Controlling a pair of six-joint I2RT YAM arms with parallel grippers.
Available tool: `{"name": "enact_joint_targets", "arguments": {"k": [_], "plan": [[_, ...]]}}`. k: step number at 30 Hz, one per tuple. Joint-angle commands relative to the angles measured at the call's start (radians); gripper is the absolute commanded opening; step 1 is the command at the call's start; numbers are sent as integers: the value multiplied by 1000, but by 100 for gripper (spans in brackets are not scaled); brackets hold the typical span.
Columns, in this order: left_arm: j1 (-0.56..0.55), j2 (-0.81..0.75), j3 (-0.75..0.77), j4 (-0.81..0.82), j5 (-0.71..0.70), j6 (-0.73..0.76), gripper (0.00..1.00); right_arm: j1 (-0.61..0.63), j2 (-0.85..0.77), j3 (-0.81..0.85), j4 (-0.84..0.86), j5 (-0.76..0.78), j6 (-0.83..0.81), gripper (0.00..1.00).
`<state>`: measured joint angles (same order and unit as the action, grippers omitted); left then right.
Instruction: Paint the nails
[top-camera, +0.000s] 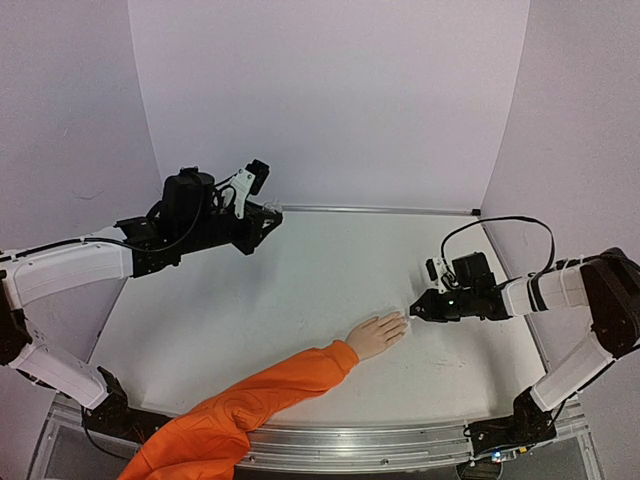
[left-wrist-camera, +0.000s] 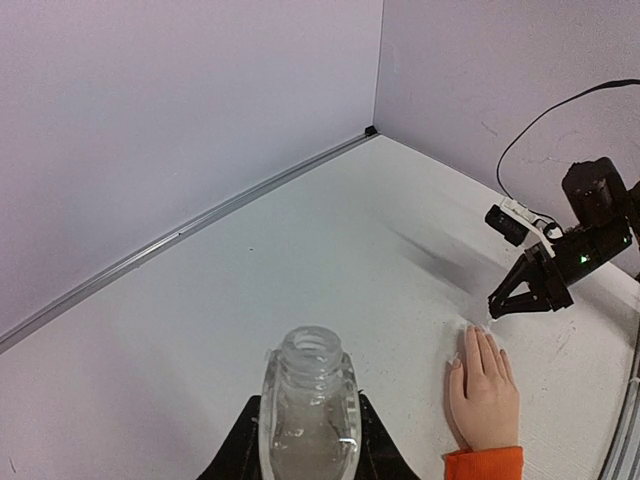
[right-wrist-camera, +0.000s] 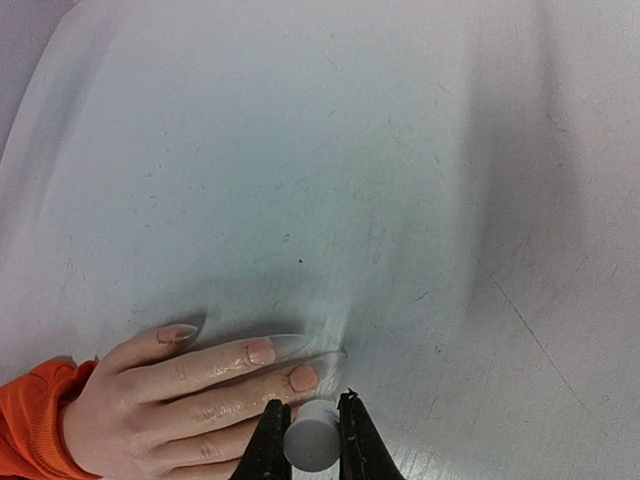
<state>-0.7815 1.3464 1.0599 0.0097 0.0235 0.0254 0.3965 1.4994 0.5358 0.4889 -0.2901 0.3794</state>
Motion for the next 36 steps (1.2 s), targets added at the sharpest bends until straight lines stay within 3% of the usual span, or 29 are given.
{"name": "enact_joint_targets", "arguments": {"k": [1,18,36], "plan": [[5,-46,12,60,-7,8,0,7,5,33,11,22,13,0],[5,-53,8,61,-2,3,0,6,-96,10,-28,30,1,0],[6,-54,11,60,3,0,0,22,-22,22,-23,-42,-25,0]]}}
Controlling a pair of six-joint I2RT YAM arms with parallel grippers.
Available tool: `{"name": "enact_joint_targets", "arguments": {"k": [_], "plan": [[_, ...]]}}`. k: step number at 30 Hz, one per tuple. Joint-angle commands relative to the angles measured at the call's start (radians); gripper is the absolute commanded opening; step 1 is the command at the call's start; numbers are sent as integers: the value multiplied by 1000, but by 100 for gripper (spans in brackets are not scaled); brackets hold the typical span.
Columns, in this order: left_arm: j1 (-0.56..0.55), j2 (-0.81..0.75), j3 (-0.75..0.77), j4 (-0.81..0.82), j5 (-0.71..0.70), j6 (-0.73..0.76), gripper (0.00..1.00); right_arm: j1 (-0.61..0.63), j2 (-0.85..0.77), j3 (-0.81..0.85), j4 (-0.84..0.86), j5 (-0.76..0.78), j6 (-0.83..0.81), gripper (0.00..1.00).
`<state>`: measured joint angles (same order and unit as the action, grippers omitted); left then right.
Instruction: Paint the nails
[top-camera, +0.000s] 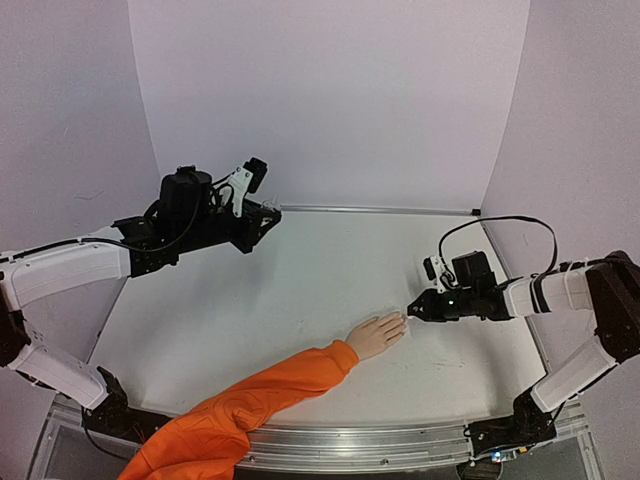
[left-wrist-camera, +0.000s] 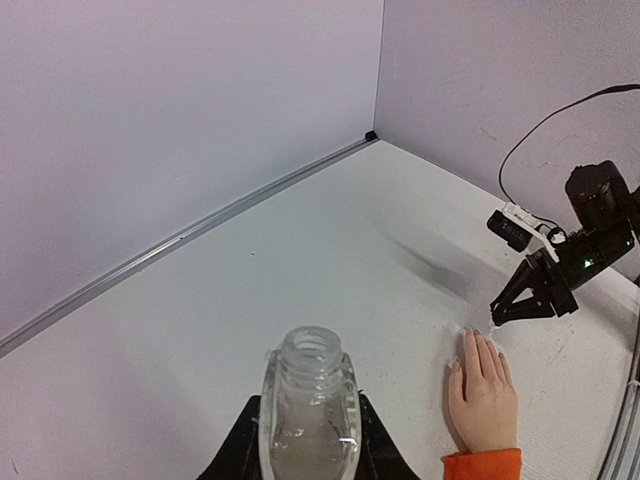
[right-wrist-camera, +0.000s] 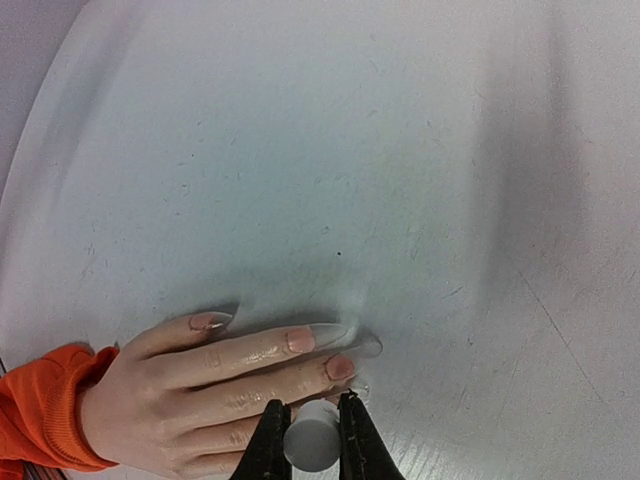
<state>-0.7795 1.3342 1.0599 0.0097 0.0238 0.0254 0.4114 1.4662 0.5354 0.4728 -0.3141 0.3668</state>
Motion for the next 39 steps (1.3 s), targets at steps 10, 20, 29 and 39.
{"name": "enact_joint_targets", "arguments": {"k": [10,20,29,39], "plan": [[4,-32,21,61,3,7,0,9,19,29,-6,23,3,0],[5,-36,16,60,-1,12,0,8,32,40,-6,53,13,0],[6,-39,13,60,-2,12,0,9,42,49,3,78,36,0],[6,-54,3,59,-5,13,0,9,42,61,-2,109,50,0]]}}
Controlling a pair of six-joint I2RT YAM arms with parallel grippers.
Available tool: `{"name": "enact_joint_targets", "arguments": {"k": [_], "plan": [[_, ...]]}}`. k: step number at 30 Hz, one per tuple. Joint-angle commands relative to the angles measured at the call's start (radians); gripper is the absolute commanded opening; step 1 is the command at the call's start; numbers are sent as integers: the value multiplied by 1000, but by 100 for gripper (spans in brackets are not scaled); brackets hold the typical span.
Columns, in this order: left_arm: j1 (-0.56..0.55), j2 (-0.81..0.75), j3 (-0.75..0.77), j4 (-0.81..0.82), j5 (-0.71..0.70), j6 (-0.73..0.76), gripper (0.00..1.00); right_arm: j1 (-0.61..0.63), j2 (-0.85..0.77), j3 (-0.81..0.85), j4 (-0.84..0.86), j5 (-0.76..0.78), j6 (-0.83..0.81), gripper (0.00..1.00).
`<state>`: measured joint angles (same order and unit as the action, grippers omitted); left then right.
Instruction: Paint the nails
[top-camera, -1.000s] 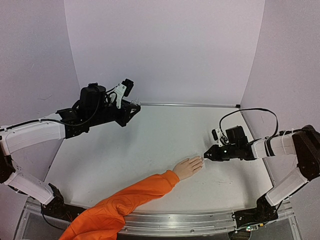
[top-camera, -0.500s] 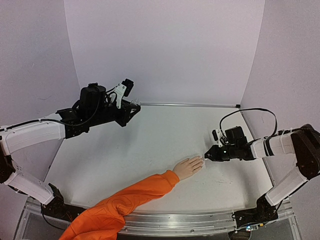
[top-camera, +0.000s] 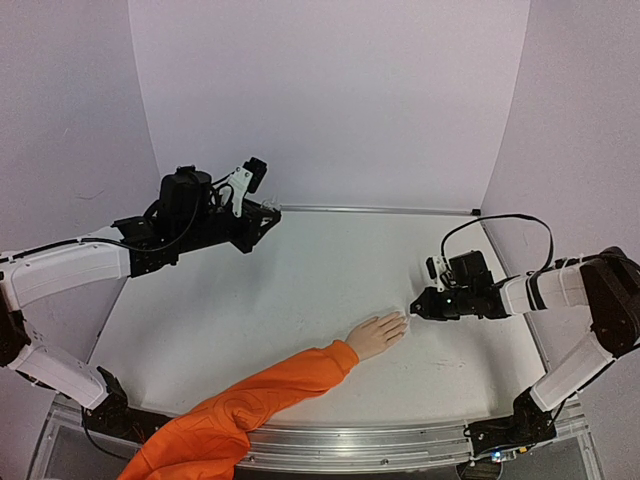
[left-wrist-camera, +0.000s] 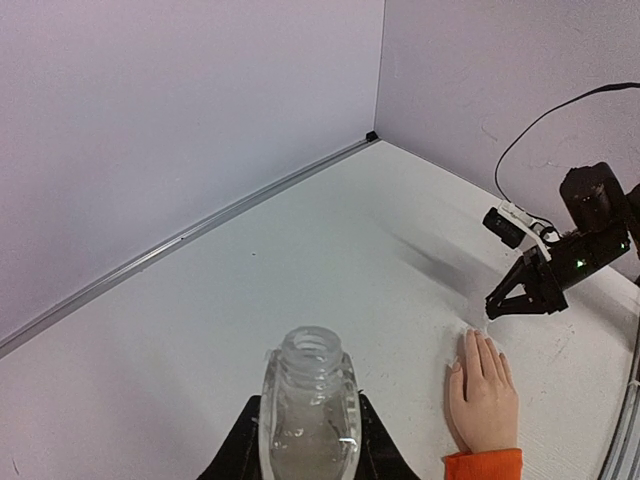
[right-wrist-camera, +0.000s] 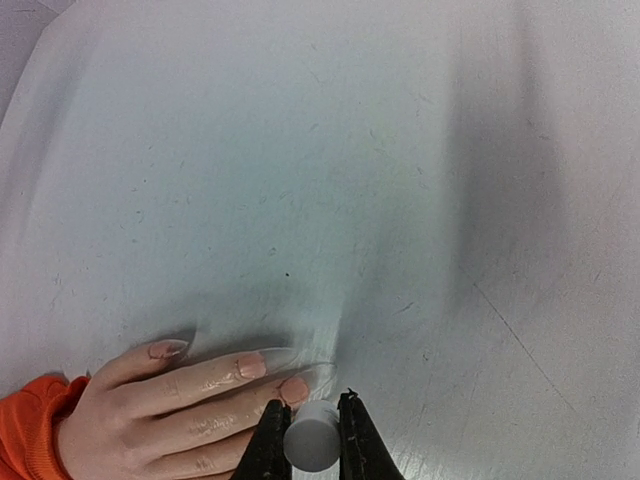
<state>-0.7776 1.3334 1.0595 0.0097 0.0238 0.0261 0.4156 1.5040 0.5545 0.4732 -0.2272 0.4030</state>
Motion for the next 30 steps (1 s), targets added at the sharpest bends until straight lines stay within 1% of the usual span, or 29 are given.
{"name": "enact_joint_targets", "arguments": {"k": [1,9,19,30], "plan": [[5,-54,4,59,-5,13,0,5,1,41,-5,22,14,0],[6,-62,-5,58,-8,9,0,5,-92,8,-20,-26,-27,0],[6,-62,-3,59,0,3,0,12,-75,0,-26,-80,-35,0],[6,-60,-2,59,2,1,0,23,-39,8,-45,-55,-30,0]]}}
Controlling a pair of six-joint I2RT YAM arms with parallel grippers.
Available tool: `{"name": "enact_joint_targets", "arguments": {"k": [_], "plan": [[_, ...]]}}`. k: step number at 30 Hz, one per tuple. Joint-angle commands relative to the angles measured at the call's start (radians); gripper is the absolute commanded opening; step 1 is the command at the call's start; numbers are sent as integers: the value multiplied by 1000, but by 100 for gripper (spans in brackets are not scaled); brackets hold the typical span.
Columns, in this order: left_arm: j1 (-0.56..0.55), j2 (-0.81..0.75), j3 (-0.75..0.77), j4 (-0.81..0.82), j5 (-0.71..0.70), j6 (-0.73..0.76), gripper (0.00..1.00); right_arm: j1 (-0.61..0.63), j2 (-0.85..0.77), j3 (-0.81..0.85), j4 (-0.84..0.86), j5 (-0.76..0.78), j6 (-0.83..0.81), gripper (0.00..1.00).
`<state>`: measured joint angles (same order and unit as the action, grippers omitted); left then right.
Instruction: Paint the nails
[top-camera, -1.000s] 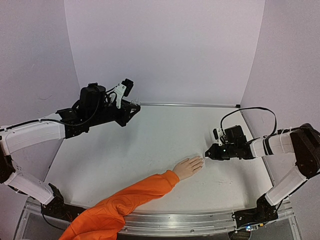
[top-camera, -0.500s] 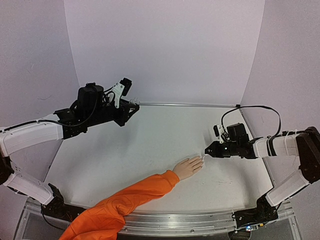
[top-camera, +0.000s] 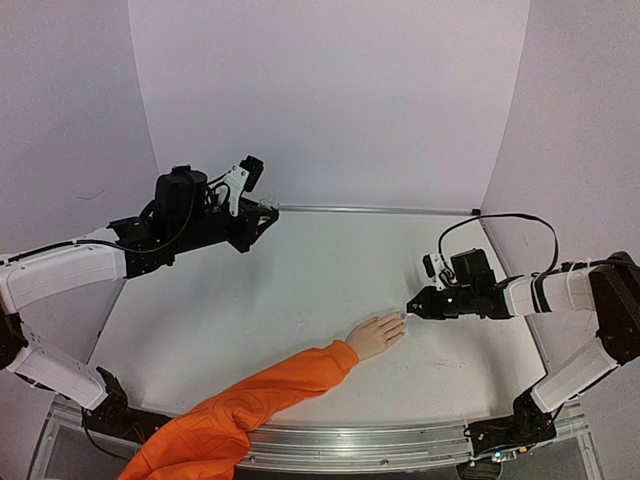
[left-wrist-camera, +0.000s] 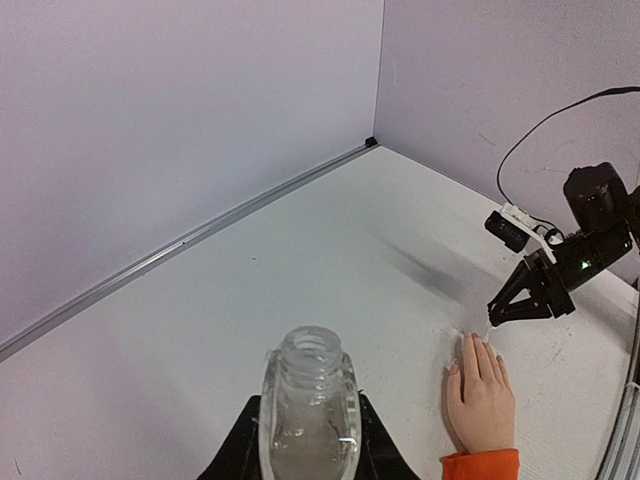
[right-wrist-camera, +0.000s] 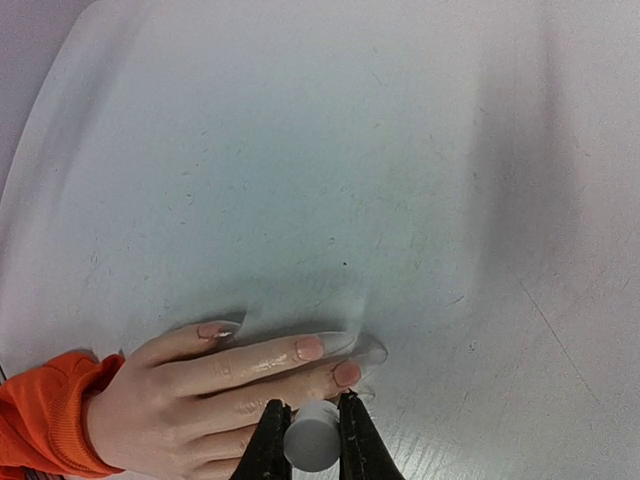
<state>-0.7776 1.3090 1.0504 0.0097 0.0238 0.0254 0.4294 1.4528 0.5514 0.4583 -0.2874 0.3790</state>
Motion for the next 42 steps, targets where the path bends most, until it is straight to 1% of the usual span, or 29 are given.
{"name": "enact_joint_targets", "arguments": {"k": [1,6,32,42], "plan": [[6,-35,7,59,2,2,0,10,11,11,-32,10,-6,0],[6,-31,8,59,2,4,0,12,-3,10,-39,27,0,0],[6,-31,12,59,1,5,0,14,35,31,-52,74,4,0],[6,-31,13,59,2,8,0,15,45,45,-33,97,12,0]]}}
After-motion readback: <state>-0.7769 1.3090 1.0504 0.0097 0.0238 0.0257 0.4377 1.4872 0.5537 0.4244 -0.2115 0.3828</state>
